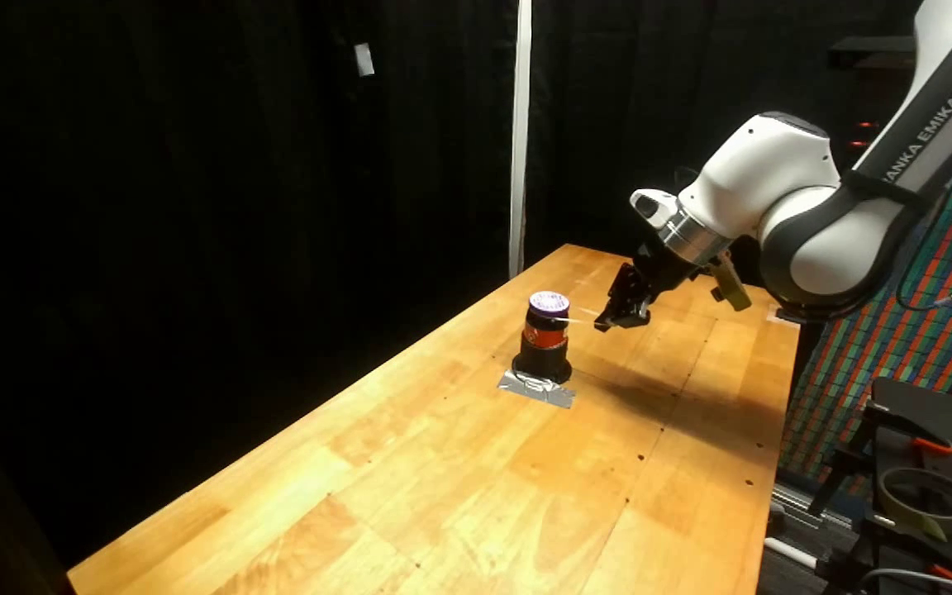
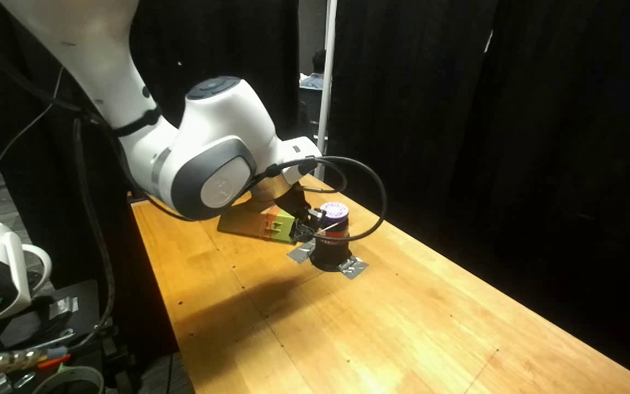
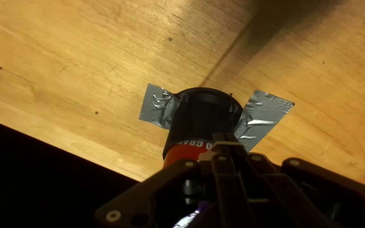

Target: Put the elastic rubber on the object that is attached to the table

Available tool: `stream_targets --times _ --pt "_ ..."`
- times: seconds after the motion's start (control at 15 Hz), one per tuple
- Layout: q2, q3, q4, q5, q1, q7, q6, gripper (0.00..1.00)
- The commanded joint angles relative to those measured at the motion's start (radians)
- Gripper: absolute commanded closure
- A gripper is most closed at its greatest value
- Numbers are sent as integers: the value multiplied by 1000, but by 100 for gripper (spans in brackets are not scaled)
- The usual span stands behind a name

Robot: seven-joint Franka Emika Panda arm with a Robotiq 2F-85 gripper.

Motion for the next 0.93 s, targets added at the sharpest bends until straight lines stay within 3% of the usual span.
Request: stream_targets --times 0.0,0.33,0.87 --pt "-24 -28 -106 -83 -15 -47 185 90" --pt "40 -79 -139 -142 -4 -154 460 88" --pt "148 -115 -124 -100 34 -302 745 89"
